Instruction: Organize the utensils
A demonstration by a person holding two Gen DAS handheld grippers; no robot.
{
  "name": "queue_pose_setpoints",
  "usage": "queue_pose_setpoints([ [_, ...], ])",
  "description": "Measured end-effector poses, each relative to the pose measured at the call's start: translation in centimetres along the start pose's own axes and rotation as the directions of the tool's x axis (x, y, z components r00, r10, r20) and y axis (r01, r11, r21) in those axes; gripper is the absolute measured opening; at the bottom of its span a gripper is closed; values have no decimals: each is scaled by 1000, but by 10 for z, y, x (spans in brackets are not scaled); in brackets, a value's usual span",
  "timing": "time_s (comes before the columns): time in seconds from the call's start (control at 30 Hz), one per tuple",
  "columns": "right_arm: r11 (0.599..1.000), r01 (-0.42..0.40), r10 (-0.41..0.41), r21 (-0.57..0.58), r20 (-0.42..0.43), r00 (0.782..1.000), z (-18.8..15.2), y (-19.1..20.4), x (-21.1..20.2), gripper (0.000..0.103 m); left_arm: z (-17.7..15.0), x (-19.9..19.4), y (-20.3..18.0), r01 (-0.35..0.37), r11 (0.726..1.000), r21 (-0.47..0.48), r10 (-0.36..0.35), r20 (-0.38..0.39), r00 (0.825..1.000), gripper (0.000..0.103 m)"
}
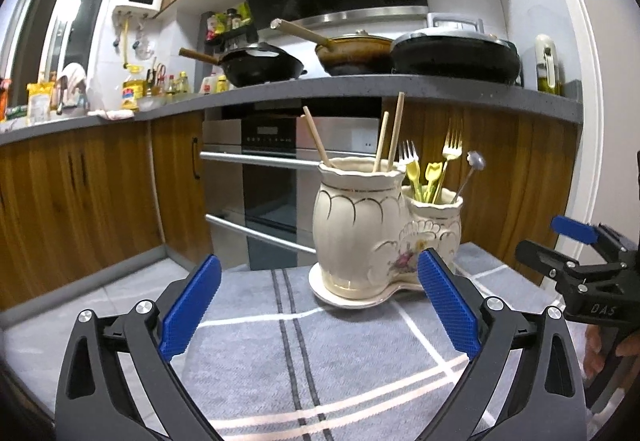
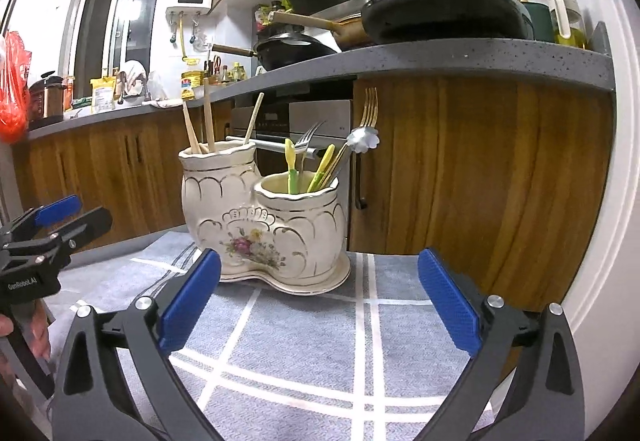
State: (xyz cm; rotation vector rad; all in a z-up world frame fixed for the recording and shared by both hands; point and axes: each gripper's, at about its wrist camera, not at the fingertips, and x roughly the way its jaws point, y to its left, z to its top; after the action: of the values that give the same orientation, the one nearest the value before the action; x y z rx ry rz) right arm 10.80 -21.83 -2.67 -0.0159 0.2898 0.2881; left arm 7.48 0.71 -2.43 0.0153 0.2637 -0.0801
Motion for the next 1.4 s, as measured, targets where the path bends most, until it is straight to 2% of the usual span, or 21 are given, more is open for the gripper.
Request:
queue_pose_setpoints([
  [0.13,1000,2,-2,3,4,1000,0,1,-1,97,-1,6,-5,-4,1000,25,5,-33,999,98],
  [1.4,1000,10,-10,7,8,1000,0,0,-4,97,0,0,-3,-11,1000,6,11,-14,1000,98],
])
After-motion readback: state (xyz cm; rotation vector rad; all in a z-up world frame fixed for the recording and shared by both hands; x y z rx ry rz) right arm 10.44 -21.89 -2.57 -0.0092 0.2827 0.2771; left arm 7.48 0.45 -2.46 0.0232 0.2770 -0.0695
